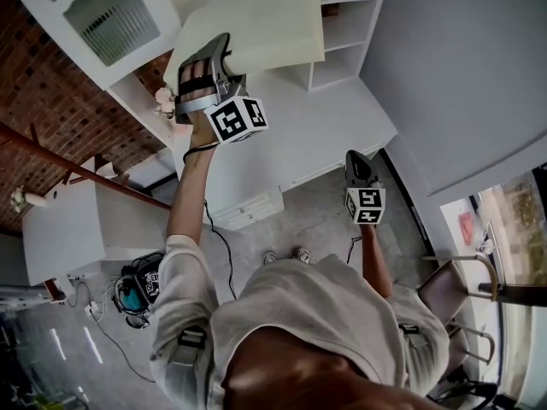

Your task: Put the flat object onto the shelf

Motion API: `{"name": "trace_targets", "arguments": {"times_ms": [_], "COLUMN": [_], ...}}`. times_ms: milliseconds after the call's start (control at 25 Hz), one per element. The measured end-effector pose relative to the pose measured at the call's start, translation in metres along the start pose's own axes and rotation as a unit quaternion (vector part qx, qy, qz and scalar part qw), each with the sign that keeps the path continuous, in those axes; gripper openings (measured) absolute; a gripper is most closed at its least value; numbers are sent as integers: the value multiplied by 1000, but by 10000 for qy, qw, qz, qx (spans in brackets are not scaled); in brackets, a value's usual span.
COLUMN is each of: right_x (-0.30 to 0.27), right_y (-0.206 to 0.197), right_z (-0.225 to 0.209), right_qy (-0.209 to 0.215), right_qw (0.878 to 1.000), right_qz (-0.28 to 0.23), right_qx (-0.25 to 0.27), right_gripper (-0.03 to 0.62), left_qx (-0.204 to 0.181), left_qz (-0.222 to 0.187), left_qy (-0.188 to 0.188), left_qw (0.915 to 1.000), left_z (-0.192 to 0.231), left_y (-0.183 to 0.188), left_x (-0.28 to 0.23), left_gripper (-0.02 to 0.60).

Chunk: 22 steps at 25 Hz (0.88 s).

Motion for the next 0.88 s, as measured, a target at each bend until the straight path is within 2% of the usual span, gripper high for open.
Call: {"name": "trace_targets", "arguments": {"times_ms": [160, 320, 560, 880], "right_x": [2, 5, 10, 17], "right_y": [1, -1, -3, -4], "right_z": [-10, -21, -37, -51], "right_qy": [-87, -185, -309, -475], "right_qw": [10000, 9998, 9995, 9988], "right_qz": [12, 27, 51, 75], "right_qx": [-7, -36, -60, -95], "right_gripper": [26, 26, 26, 26], "left_qx": [-480, -909, -1337, -1637], "left_qz": [220, 439, 809, 1145], "left_qy": [53, -95, -249, -469], "left_qw": [9986, 9948, 9874, 9787], "left_z": [-7, -19, -37, -64], "left_y": [1, -2, -11, -17], "left_x": [-28, -60, -96, -137], "left_gripper": [275, 276, 278, 282]}}
Point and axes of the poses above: the fingertips, and each gripper's own axes: x backward along the fingers, z to its left, y out of its top, the point moved 1 cm from there along x, backward along the fingers, and after that the axes turned 15 degrees about -x, right-handed, at the moved point
